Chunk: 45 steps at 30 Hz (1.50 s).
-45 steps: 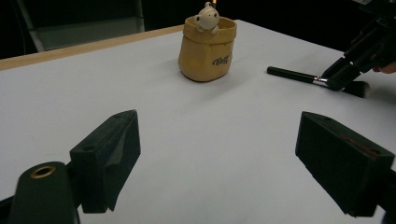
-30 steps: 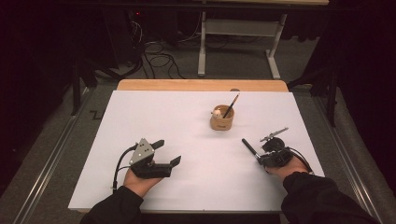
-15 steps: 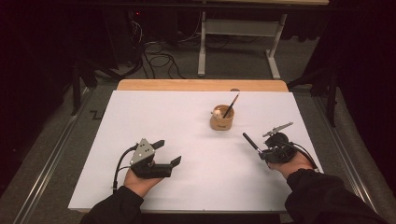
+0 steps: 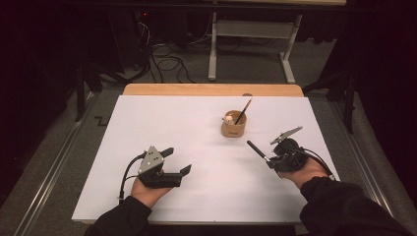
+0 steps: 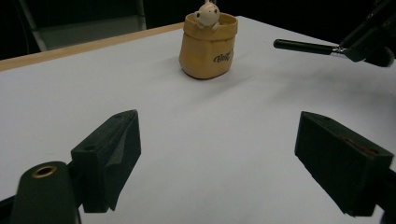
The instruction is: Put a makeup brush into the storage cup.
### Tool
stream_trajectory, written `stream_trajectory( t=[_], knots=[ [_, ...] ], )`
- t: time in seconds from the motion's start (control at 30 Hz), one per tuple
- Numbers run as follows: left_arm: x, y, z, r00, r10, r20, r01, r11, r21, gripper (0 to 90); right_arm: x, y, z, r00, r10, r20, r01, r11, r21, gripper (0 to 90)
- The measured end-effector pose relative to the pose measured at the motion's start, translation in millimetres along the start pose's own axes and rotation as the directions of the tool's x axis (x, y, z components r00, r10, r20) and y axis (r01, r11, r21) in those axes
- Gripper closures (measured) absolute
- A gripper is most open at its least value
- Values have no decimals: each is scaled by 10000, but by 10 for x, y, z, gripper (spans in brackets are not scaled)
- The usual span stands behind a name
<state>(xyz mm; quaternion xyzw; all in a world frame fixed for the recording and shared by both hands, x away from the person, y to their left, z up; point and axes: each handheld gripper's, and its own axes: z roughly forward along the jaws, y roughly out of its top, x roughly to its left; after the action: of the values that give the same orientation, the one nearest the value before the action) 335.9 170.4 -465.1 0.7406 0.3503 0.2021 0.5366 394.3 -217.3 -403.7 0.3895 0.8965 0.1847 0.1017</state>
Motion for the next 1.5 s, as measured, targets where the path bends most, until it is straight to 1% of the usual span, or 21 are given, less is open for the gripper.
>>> stream_trajectory(
  t=[0.13, 0.17, 0.2, 0.23, 0.43, 0.47, 0.6, 0.73, 0.9, 0.93, 1.03, 1.17, 1.3, 1.43, 1.5],
  knots=[
    [-9, 2, 7, 10000, 87, -18, -87, 10000, -3, 152, 85, 55, -10, 9994, -274, -219, 275, 9996, 24, 790],
    [-14, 2, 8, 9999, 118, -14, -118, 9999, 20, 152, 96, 64, -15, 9990, -403, -193, 405, 9991, 90, 790],
    [-18, 1, 11, 9999, 154, -5, -154, 9999, 28, 152, 124, 73, -11, 9987, -420, -295, 421, 9991, 11, 790],
    [-21, -1, 14, 9998, 182, -5, -182, 9998, 35, 152, 144, 87, -16, 9981, -549, -296, 551, 9985, 75, 790],
    [-31, 1, 10, 9996, 263, -56, -262, 9997, 3, 152, 277, 137, -6, 9936, -971, -579, 972, 9953, -23, 790],
    [-31, 1, 8, 9996, 268, -56, -268, 9996, 11, 153, 306, 145, -3, 9931, -966, -667, 965, 9953, -50, 790],
    [-35, 0, 13, 9995, 300, -63, -300, 9996, 4, 154, 404, 179, 22, 9875, -1307, -879, 1297, 9914, -166, 789],
    [-34, 2, 9, 9994, 325, -65, -325, 9995, -6, 154, 502, 213, 41, 9817, -1591, -1046, 1582, 9873, -166, 790],
    [-30, 3, 4, 9994, 342, -97, -342, 9994, -21, 154, 612, 256, 58, 9745, -1848, -1275, 1825, 9828, -292, 790],
    [-31, 3, 4, 9993, 348, -100, -348, 9994, -21, 154, 635, 266, 55, 9749, -1814, -1291, 1796, 9834, -253, 790],
    [-30, 3, 4, 9994, 344, -92, -344, 9994, -26, 154, 687, 291, 61, 9698, -2010, -1380, 1987, 9796, -307, 790],
    [-29, 3, 3, 9993, 350, -96, -350, 9994, -24, 154, 755, 322, 57, 9656, -2125, -1500, 2102, 9771, -316, 790],
    [-30, 2, 3, 9993, 354, -79, -354, 9994, -22, 154, 790, 345, 56, 9582, -2401, -1558, 2371, 9707, -378, 790],
    [-35, 1, 5, 9994, 351, -35, -351, 9994, -32, 154, 806, 370, 35, 9569, -2441, -1571, 2422, 9697, -319, 789],
    [-41, 0, 6, 9991, 414, -21, -414, 9991, -1, 156, 797, 380, 25, 9562, -2449, -1601, 2423, 9695, -355, 790]
  ],
)
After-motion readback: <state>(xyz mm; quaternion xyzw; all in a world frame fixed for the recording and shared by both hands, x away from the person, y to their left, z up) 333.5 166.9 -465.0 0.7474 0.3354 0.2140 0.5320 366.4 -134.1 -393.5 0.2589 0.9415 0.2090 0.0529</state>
